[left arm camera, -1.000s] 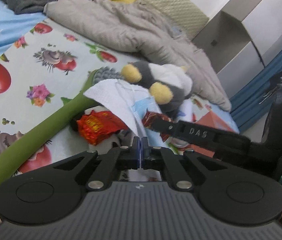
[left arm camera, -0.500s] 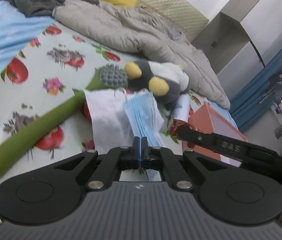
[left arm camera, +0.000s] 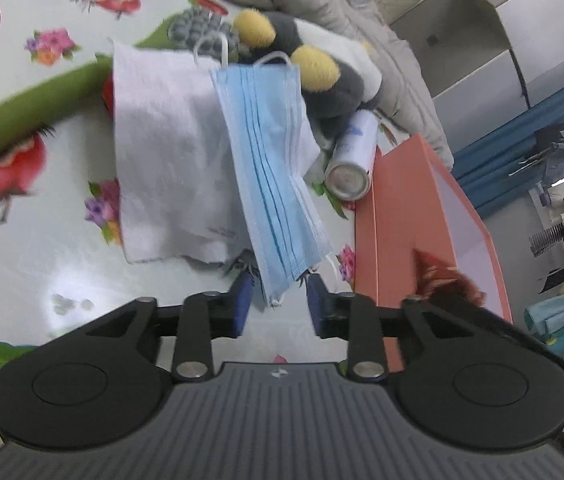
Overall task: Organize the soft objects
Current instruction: 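Close the right gripper on the red wrapper while the left grips the blue mask, then carry the red wrapper in the right gripper while the left carries the mask over the box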
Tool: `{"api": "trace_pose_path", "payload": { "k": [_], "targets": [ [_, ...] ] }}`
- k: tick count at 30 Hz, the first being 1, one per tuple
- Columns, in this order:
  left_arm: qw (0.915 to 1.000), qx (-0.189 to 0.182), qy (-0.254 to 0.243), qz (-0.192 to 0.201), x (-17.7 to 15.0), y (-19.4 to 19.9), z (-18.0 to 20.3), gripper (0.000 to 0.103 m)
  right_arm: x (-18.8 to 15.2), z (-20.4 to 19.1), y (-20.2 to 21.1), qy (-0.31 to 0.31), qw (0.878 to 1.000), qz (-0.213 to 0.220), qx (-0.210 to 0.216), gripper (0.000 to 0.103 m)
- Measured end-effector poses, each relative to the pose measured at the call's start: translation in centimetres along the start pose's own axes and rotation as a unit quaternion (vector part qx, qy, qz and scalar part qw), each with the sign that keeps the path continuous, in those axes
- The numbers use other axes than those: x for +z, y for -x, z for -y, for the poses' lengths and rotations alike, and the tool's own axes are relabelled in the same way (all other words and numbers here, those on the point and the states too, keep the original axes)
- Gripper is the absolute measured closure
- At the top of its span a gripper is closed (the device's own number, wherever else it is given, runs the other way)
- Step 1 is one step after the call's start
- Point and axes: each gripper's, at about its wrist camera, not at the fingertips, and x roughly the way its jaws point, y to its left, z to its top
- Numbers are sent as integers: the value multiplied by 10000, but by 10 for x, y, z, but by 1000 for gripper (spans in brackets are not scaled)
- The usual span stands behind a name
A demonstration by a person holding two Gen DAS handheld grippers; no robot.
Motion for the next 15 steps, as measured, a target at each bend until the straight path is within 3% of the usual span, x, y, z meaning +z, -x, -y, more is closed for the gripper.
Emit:
{"api": "trace_pose_path", "payload": {
  "k": [3,5,10,15],
  "targets": [
    [9998,-130,159,-15,-3,-14,0,63,-1,6,5,-24,9999,107,-18,67],
    [9995,60,311,-3,-2,-23,-1,62,-2,10,10,-47,9998,196,-20,67],
    [9964,-40,844,35,-3,-43,-8,62,-3,22,22,-152,9993,344,-17,67],
    [9976,172,663,40,2,-56,4,64,-5,29,24,-175,9992,361,-31,67]
  ]
}}
